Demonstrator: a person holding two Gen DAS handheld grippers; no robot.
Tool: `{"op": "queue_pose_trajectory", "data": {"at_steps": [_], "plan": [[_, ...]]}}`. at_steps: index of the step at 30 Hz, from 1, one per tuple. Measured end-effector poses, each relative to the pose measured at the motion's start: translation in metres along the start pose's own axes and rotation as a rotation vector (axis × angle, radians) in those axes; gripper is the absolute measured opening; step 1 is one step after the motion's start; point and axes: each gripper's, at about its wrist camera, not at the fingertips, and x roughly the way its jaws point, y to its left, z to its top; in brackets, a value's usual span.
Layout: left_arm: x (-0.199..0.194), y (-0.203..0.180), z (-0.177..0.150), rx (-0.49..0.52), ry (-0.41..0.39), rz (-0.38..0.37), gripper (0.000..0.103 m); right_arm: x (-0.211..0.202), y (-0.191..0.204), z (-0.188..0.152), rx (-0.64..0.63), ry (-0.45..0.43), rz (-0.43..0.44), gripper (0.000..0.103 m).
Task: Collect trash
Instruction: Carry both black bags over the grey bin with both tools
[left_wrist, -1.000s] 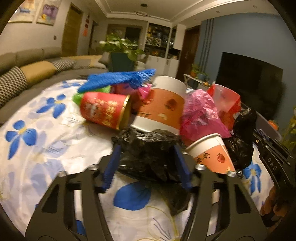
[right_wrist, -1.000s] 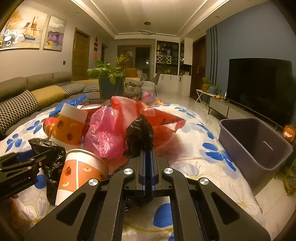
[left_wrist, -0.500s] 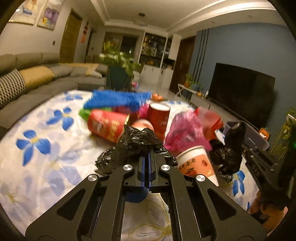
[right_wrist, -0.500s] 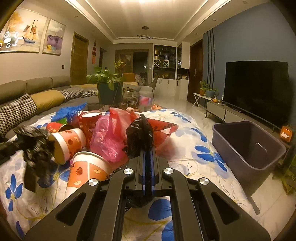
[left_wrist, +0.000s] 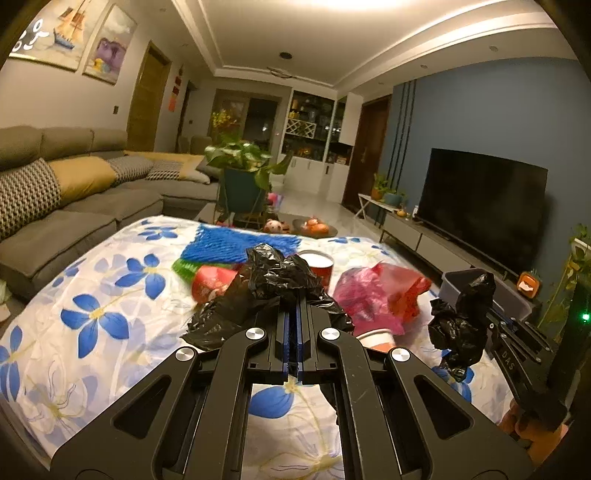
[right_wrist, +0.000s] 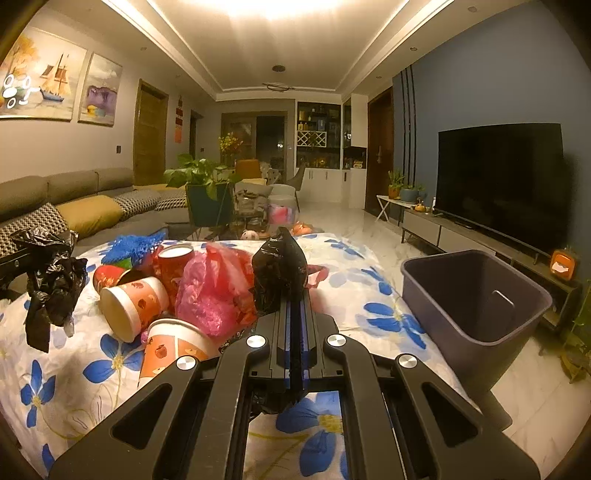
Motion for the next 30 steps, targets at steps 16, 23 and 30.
{"op": "queue_pose_trajectory", "data": {"at_steps": [16, 23, 30], "plan": [[0.021, -0.1, 0.026, 0.117, -0.028, -0.236, 0.002, -0.025, -0.062, 0.026, 0.025, -0.081, -0.121, 0.005], [0.056, -0.17, 0.036, 0.142, -0.027, -0.365, 0.002, -0.028, -0.12, 0.043, 0.036, -0.144, -0.284, 0.005], [0.097, -0.244, 0.04, 0.166, -0.025, -0.455, 0.002, -0.022, -0.176, 0.053, 0.059, -0.171, -0.391, 0.005]]}}
